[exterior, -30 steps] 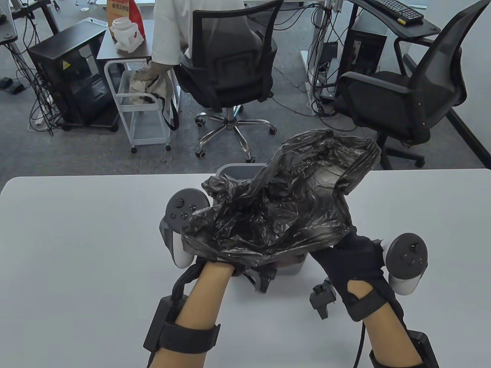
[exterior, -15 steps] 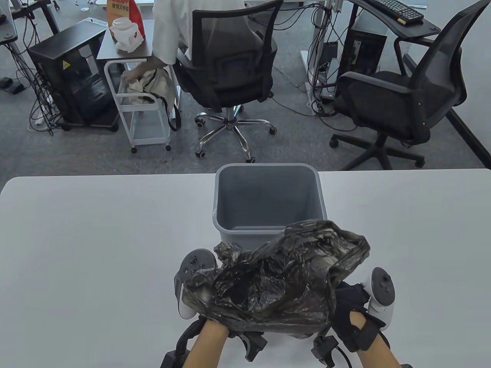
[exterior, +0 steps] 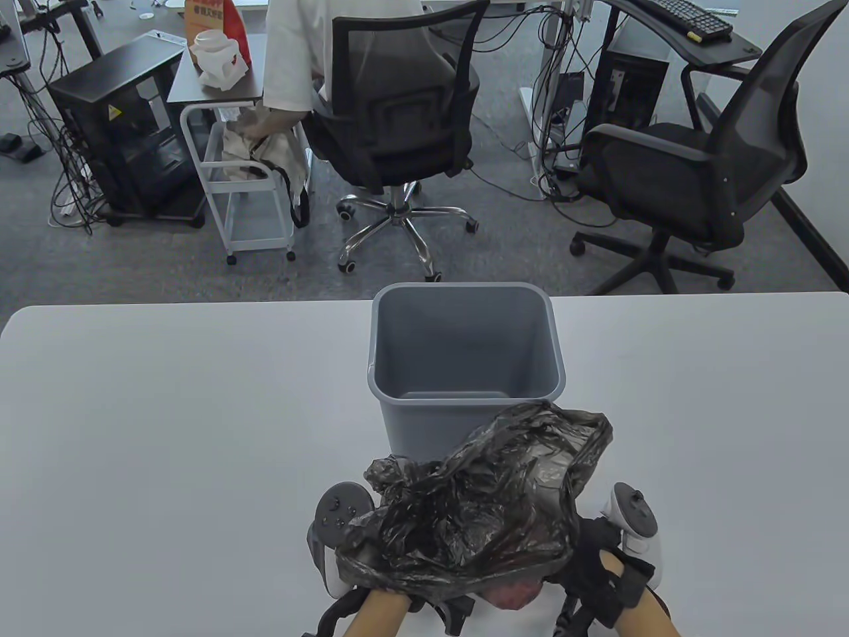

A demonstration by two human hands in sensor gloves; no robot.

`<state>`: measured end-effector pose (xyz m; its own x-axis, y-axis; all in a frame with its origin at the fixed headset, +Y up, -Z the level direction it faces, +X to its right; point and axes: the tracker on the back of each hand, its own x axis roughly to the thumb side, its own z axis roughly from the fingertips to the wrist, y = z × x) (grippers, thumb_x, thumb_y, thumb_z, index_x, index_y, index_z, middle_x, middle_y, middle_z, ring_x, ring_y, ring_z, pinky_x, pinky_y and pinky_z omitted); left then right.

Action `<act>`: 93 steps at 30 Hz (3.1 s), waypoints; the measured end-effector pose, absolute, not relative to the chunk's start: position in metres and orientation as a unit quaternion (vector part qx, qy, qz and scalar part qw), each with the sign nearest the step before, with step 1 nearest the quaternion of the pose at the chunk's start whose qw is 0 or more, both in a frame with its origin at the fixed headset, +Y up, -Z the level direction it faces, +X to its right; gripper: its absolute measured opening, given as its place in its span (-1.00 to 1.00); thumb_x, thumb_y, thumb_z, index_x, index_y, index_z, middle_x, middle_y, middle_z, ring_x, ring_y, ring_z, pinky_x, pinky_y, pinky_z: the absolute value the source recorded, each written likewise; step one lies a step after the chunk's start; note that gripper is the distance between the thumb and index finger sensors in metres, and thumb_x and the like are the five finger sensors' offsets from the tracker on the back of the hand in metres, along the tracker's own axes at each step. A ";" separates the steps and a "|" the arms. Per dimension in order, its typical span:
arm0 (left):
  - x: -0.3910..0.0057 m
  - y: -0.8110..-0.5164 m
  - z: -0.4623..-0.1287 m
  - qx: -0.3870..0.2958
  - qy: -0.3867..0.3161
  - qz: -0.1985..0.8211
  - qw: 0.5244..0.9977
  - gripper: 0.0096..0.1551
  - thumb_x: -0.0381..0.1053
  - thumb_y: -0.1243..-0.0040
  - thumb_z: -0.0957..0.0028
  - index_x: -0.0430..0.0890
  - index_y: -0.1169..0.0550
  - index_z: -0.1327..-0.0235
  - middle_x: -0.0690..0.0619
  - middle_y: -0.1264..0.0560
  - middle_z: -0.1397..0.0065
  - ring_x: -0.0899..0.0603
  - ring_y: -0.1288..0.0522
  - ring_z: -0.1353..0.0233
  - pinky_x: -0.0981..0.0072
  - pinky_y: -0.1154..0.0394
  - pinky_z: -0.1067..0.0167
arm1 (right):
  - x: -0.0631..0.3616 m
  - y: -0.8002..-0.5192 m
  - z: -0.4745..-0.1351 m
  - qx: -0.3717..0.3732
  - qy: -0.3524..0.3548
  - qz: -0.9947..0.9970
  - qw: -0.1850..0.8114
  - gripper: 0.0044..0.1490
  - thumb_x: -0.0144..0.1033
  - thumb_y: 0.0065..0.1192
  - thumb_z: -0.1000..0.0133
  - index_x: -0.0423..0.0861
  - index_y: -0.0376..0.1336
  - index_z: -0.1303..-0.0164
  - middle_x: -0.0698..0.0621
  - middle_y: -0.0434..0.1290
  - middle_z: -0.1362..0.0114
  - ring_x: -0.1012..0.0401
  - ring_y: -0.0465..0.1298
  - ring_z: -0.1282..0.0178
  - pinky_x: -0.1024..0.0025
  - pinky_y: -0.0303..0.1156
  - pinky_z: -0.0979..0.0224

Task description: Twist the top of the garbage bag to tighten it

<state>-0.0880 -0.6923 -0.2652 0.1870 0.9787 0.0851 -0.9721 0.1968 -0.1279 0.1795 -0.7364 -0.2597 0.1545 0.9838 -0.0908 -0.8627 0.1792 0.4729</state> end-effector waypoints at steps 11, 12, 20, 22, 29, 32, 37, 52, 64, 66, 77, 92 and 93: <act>-0.076 -0.708 -0.268 -0.083 -0.094 0.657 0.743 -0.59 0.18 -0.17 -0.09 0.09 -0.59 -0.13 -0.02 -0.48 -0.44 -0.29 -0.52 -0.32 -0.24 -0.50 -0.10 | 0.179 -0.736 -0.262 0.156 0.196 0.613 0.749 0.16 0.17 0.16 -0.08 -0.22 -0.35 -0.47 -0.44 0.05 -0.45 -0.29 0.57 -0.05 -0.06 0.61 0.00; -0.076 -0.707 -0.267 -0.083 -0.097 0.666 0.735 -0.59 0.18 -0.17 -0.09 0.10 -0.60 -0.13 -0.01 -0.44 -0.48 -0.30 -0.46 -0.40 -0.28 -0.45 -0.17 | 0.180 -0.737 -0.263 0.142 0.197 0.597 0.765 0.11 0.13 0.15 -0.08 -0.23 -0.31 -0.47 -0.44 0.14 -0.42 -0.27 0.63 0.05 0.00 0.66 0.11; -0.079 -0.705 -0.267 -0.042 -0.068 0.626 0.776 -0.59 0.17 -0.19 -0.07 0.05 -0.62 -0.08 -0.02 -0.59 -0.30 -0.22 -0.71 -0.09 -0.01 -0.69 0.23 | 0.179 -0.744 -0.263 0.125 0.232 0.594 0.760 0.06 0.20 -0.02 -0.14 -0.30 -0.26 -0.47 -0.45 0.23 -0.35 -0.22 0.67 0.10 0.03 0.68 0.15; -0.083 -0.707 -0.268 -0.036 -0.048 0.632 0.773 -0.59 0.17 -0.19 -0.07 0.04 -0.62 -0.08 -0.03 -0.60 -0.28 -0.19 -0.74 -0.02 0.02 -0.71 0.28 | 0.180 -0.739 -0.262 0.155 0.203 0.620 0.742 0.21 0.43 -0.03 -0.10 -0.25 -0.30 -0.51 -0.43 0.11 -0.44 -0.32 0.50 -0.15 -0.16 0.53 -0.06; -0.084 -0.710 -0.268 -0.053 -0.044 0.637 0.768 -0.59 0.18 -0.17 -0.09 0.06 -0.60 -0.11 -0.03 -0.58 -0.31 -0.19 -0.72 -0.05 0.00 -0.69 0.25 | 0.169 -0.721 -0.259 0.258 0.183 0.646 0.694 0.46 0.38 0.26 -0.01 -0.16 -0.57 -0.43 -0.41 -0.36 -0.51 -0.40 0.20 -0.41 -0.41 0.22 -0.30; -0.080 -0.710 -0.266 -0.055 -0.078 0.662 0.743 -0.59 0.22 -0.11 -0.12 0.13 -0.56 -0.15 0.02 -0.41 -0.50 -0.25 -0.48 -0.38 -0.18 -0.51 -0.13 | 0.176 -0.727 -0.261 0.180 0.149 0.623 0.746 0.26 0.26 0.13 -0.08 -0.25 -0.46 -0.42 -0.47 -0.05 -0.45 -0.26 0.57 -0.07 -0.10 0.57 -0.06; -0.078 -0.710 -0.265 -0.062 -0.087 0.699 0.707 -0.58 0.18 -0.14 -0.11 0.07 -0.56 -0.15 -0.01 -0.48 -0.43 -0.21 -0.63 -0.23 -0.09 -0.64 0.06 | 0.178 -0.742 -0.261 0.126 0.206 0.566 0.788 0.11 0.14 0.08 -0.12 -0.35 -0.32 -0.41 -0.50 0.20 -0.32 -0.14 0.73 0.23 0.03 0.70 0.23; -0.077 -0.713 -0.270 -0.122 -0.101 0.704 0.693 -0.58 0.17 -0.16 -0.11 0.06 -0.57 -0.15 -0.03 -0.29 -0.57 -0.32 -0.33 -0.48 -0.34 -0.38 -0.21 | 0.183 -0.733 -0.260 0.132 0.154 0.639 0.742 0.21 0.30 0.06 -0.09 -0.27 -0.38 -0.44 -0.43 0.13 -0.41 -0.24 0.64 0.06 -0.05 0.63 0.10; -0.091 -0.708 -0.265 -0.051 -0.036 0.666 0.744 -0.58 0.18 -0.15 -0.10 0.04 -0.57 -0.13 -0.03 -0.49 -0.41 -0.24 -0.66 -0.21 0.01 -0.72 0.24 | 0.173 -0.725 -0.258 0.220 0.148 0.645 0.717 0.41 0.54 0.13 -0.01 -0.15 -0.48 -0.50 -0.40 -0.30 -0.53 -0.47 0.02 -0.43 -0.54 0.10 -0.22; -0.089 -0.710 -0.265 -0.060 -0.040 0.674 0.735 -0.58 0.19 -0.14 -0.11 0.05 -0.55 -0.14 -0.03 -0.48 -0.42 -0.24 -0.65 -0.22 0.01 -0.72 0.22 | 0.172 -0.721 -0.257 0.239 0.158 0.664 0.691 0.46 0.48 0.23 0.02 -0.11 -0.53 -0.48 -0.38 -0.41 -0.52 -0.48 -0.09 -0.46 -0.58 -0.01 -0.26; -0.079 -0.710 -0.266 -0.108 -0.096 0.705 0.694 -0.57 0.19 -0.12 -0.13 0.07 -0.53 -0.19 -0.03 -0.41 -0.49 -0.30 -0.50 -0.38 -0.28 -0.53 -0.08 | 0.178 -0.740 -0.259 0.135 0.168 0.641 0.737 0.12 0.29 -0.03 -0.12 -0.31 -0.28 -0.46 -0.48 0.16 -0.37 -0.23 0.64 0.08 0.02 0.65 0.13; -0.077 -0.716 -0.266 -0.113 -0.102 0.728 0.669 -0.54 0.26 -0.08 -0.15 0.14 -0.50 -0.24 -0.02 -0.31 -0.57 -0.33 -0.28 -0.53 -0.39 -0.33 -0.25 | 0.179 -0.740 -0.261 0.115 0.141 0.659 0.729 0.14 0.25 0.06 -0.10 -0.35 -0.25 -0.43 -0.42 0.31 -0.29 -0.19 0.68 0.16 -0.03 0.64 0.17; -0.077 -0.716 -0.267 -0.112 -0.106 0.730 0.666 -0.54 0.25 -0.09 -0.15 0.13 -0.50 -0.24 -0.02 -0.34 -0.55 -0.32 -0.38 -0.48 -0.32 -0.44 -0.19 | 0.179 -0.742 -0.261 0.117 0.163 0.651 0.732 0.11 0.23 0.04 -0.11 -0.35 -0.24 -0.43 -0.42 0.33 -0.27 -0.17 0.70 0.18 -0.01 0.65 0.19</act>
